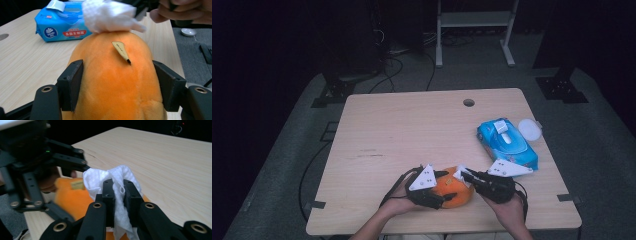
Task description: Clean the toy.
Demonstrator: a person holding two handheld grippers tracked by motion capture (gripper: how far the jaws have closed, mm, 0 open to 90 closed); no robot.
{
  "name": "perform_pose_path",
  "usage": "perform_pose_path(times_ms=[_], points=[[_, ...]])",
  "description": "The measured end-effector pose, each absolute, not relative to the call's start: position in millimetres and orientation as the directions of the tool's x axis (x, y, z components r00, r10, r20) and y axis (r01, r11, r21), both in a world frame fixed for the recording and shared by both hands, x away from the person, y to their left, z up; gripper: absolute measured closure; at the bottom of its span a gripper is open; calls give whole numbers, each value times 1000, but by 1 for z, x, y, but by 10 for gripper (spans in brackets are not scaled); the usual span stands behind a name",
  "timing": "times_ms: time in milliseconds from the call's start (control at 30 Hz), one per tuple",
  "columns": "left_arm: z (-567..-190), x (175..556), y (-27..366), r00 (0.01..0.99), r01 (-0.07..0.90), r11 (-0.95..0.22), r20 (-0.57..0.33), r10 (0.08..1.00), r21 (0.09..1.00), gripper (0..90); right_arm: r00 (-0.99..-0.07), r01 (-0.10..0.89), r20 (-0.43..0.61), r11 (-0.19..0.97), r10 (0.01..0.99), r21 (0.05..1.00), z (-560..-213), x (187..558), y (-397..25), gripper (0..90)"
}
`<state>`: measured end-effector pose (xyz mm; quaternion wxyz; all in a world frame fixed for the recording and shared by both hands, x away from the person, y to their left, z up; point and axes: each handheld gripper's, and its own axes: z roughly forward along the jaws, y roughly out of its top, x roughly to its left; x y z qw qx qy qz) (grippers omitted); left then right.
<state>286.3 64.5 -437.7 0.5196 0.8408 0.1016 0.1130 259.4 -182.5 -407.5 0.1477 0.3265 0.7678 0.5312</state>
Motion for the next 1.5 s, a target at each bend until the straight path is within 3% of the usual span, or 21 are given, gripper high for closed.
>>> perform_pose_path(times_ms=[400, 600, 767, 1067, 1133, 1233, 1300, 1500], points=[[-438, 293, 72, 965, 101, -404, 10, 263, 909, 155, -702, 387, 131, 221, 700, 895, -419, 273, -198, 807], [-439, 289, 69, 959, 78, -421, 48, 280, 904, 303, -714, 368, 119, 225, 690, 902, -412, 266, -190, 807], [-439, 286, 70, 966, 44, -440, 74, 247, 897, 339, -740, 336, 88, 252, 667, 908, -407, 260, -180, 808], [-439, 280, 65, 973, -26, -463, 128, 191, 886, 333, -653, 444, 149, 215, 743, 870, -431, 282, -209, 807], [-439, 282, 67, 977, -12, -458, 108, 184, 889, 304, -645, 463, 182, 190, 742, 866, -434, 285, -212, 807], [-440, 287, 68, 973, 40, -444, 66, 220, 895, 176, -650, 452, 166, 202, 742, 869, -433, 285, -210, 807], [-441, 288, 69, 972, 48, -444, 60, 226, 895, 154, -652, 450, 167, 200, 740, 871, -431, 284, -210, 807], [-434, 286, 68, 958, 49, -443, 84, 275, 895, 340, -682, 404, 151, 197, 715, 893, -417, 272, -198, 807]])
